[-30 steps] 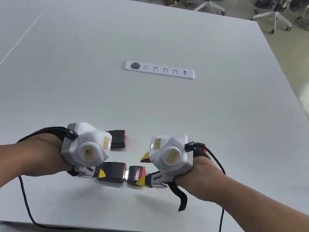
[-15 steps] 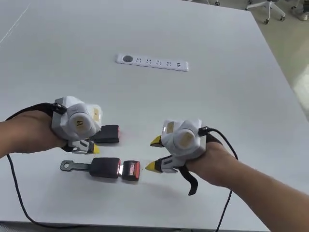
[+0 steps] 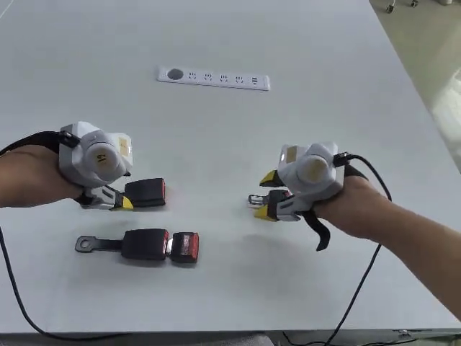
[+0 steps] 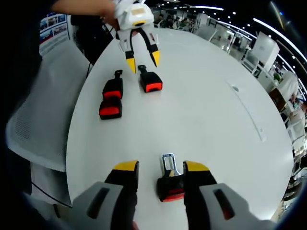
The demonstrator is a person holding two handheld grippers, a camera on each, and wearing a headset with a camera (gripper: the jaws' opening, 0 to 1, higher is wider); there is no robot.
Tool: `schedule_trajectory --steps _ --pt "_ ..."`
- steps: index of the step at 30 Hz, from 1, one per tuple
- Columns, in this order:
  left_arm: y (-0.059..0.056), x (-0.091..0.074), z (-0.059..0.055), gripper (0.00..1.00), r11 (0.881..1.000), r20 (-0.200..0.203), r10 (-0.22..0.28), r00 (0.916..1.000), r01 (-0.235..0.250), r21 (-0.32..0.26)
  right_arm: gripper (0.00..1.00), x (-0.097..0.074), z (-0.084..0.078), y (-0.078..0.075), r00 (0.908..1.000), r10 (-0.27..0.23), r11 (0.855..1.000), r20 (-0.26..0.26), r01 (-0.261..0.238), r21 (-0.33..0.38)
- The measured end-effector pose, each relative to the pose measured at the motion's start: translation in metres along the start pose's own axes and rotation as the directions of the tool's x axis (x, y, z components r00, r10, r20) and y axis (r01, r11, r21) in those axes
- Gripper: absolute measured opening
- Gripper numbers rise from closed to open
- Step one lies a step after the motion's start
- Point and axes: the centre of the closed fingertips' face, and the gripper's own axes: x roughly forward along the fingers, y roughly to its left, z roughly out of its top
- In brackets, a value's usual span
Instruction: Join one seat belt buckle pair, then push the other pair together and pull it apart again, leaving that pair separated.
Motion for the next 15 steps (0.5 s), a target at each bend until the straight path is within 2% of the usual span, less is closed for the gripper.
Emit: schedule_trajectory --steps 2,7,11,15 --pt "0.002 0.005 -0.003 0.41 1.000 -0.021 -0.004 0.9998 0.005 0.025 0.37 -0.002 -0.011 -0.005 0.9998 -0.002 1.000 -0.021 0.002 -0.005" --pt "0.007 0.014 -0.005 0.42 1.000 -0.030 -0.016 0.9994 0.017 0.011 0.37 -0.004 -0.031 -0.013 0.9985 0.007 1.000 -0.055 -0.008 -0.016" --pt "0.006 0.022 -0.011 0.43 0.999 -0.051 -0.037 0.9980 0.038 0.014 0.38 -0.001 -0.047 -0.015 0.9964 0.018 1.000 -0.083 -0.019 -0.016" --pt "0.006 0.029 -0.013 0.42 0.998 -0.063 -0.055 0.9965 0.056 0.014 0.37 0.002 -0.055 -0.017 0.9959 0.026 1.000 -0.086 -0.027 -0.007"
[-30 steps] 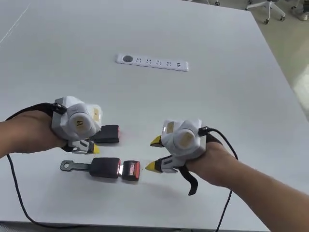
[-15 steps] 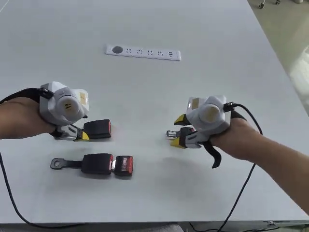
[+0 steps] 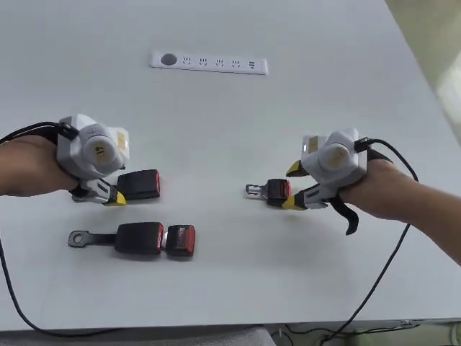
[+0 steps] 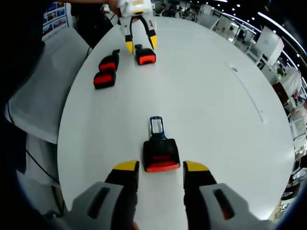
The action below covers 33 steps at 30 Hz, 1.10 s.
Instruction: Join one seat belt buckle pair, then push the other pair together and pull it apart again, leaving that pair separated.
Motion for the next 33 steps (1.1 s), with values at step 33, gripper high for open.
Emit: schedule_trajectory --steps 33 --pt "-0.004 0.009 -0.002 0.31 0.989 -0.092 -0.080 0.9926 0.091 0.120 0.32 0.034 0.040 0.010 0.9968 0.080 0.992 -0.003 -0.080 -0.099"
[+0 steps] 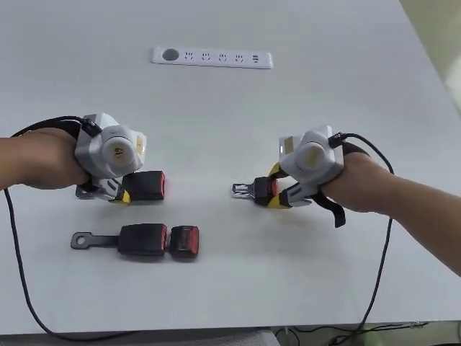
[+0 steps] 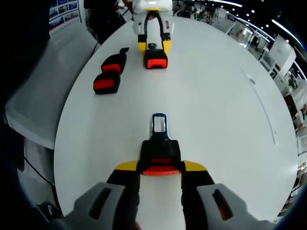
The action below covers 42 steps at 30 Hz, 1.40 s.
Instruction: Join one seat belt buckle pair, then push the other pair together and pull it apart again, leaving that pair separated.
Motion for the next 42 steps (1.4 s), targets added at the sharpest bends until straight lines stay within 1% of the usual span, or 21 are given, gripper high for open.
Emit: schedule_trajectory --steps 3,6,9,13,16,20,24,26,30,35,37,39,41,42 --pt "0.000 0.000 0.000 0.31 1.000 0.003 0.006 1.0000 -0.006 -0.008 0.32 0.006 0.013 0.001 0.9999 -0.001 1.000 0.013 0.001 0.002" --pt "0.000 0.000 0.000 0.31 1.000 0.001 0.012 0.9999 -0.012 -0.010 0.33 0.012 0.025 0.000 0.9995 -0.019 1.000 0.027 0.019 0.013" --pt "0.000 -0.001 0.001 0.31 1.000 -0.001 0.011 0.9999 -0.011 -0.005 0.33 0.017 0.036 0.001 0.9993 -0.004 1.000 0.038 0.004 0.003" --pt "0.000 -0.001 0.001 0.32 1.000 -0.007 0.011 0.9999 -0.011 -0.003 0.33 0.025 0.050 0.001 0.9990 0.000 1.000 0.045 0.000 -0.012" --pt "-0.001 -0.001 0.002 0.32 1.000 -0.003 0.013 0.9999 -0.013 0.000 0.33 0.032 0.064 0.000 0.9983 -0.006 1.000 0.058 0.007 -0.015" --pt "-0.001 -0.001 0.002 0.32 1.000 -0.003 0.016 0.9999 -0.016 0.008 0.33 0.039 0.079 0.000 0.9974 -0.004 1.000 0.072 0.005 -0.014" --pt "-0.001 -0.002 0.002 0.32 1.000 -0.001 0.012 0.9999 -0.012 0.011 0.33 0.045 0.093 -0.001 0.9960 -0.016 1.000 0.087 0.016 -0.001" --pt "-0.001 -0.002 0.002 0.32 1.000 0.000 0.012 0.9999 -0.012 0.014 0.33 0.048 0.098 0.001 0.9954 -0.008 1.000 0.095 0.010 -0.019" --pt "-0.001 -0.001 0.002 0.32 1.000 -0.001 0.012 0.9999 -0.012 0.014 0.33 0.051 0.104 0.001 0.9956 -0.001 1.000 0.094 0.004 -0.031" --pt "-0.001 -0.001 0.002 0.32 1.000 -0.004 0.010 0.9999 -0.010 0.012 0.33 0.055 0.112 0.002 0.9965 0.015 0.998 0.082 -0.010 -0.055" --pt "0.000 0.000 0.001 0.32 1.000 -0.004 0.009 1.0000 -0.009 0.005 0.32 0.055 0.112 0.001 0.9974 0.015 0.997 0.071 -0.010 -0.075" --pt "0.000 0.001 0.001 0.32 1.000 -0.003 0.007 1.0000 -0.007 0.006 0.32 0.055 0.114 0.001 0.9970 0.015 0.997 0.076 -0.009 -0.078" --pt "0.001 0.001 0.000 0.32 1.000 -0.005 0.007 1.0000 -0.007 0.013 0.32 0.054 0.120 0.003 0.9958 0.018 0.997 0.090 -0.011 -0.076" --pt "0.001 0.002 0.000 0.32 1.000 -0.005 0.007 1.0000 -0.007 0.014 0.32 0.054 0.122 0.004 0.9957 0.015 0.996 0.092 -0.006 -0.089"
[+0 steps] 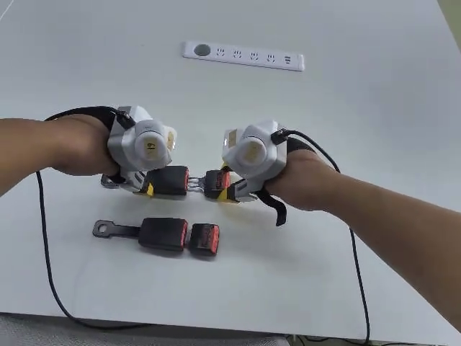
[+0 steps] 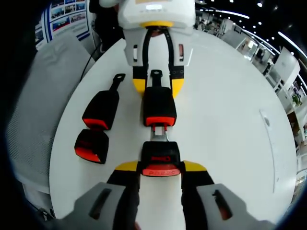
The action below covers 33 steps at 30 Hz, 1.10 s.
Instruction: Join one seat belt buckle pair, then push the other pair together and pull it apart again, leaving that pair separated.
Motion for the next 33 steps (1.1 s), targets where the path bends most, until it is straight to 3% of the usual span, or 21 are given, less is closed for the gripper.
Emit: schedule_trajectory --steps 11,18,24,33 --pt "0.002 0.002 -0.001 0.31 1.000 0.013 -0.002 0.9999 0.002 -0.016 0.32 0.004 0.002 0.000 1.0000 -0.001 1.000 -0.001 0.001 -0.021" --pt "0.001 0.003 0.000 0.30 1.000 0.013 -0.012 0.9998 0.012 0.012 0.31 0.006 0.007 -0.001 1.0000 -0.003 1.000 0.003 0.003 -0.017" --pt "0.001 0.003 0.000 0.30 1.000 0.013 -0.009 0.9999 0.009 0.014 0.31 0.008 0.008 -0.001 0.9998 0.020 0.997 0.001 -0.020 -0.069" --pt "0.001 0.003 0.000 0.30 1.000 0.012 -0.004 0.9999 0.004 -0.007 0.29 0.015 0.017 -0.004 0.9997 0.023 0.998 0.006 -0.022 -0.054"
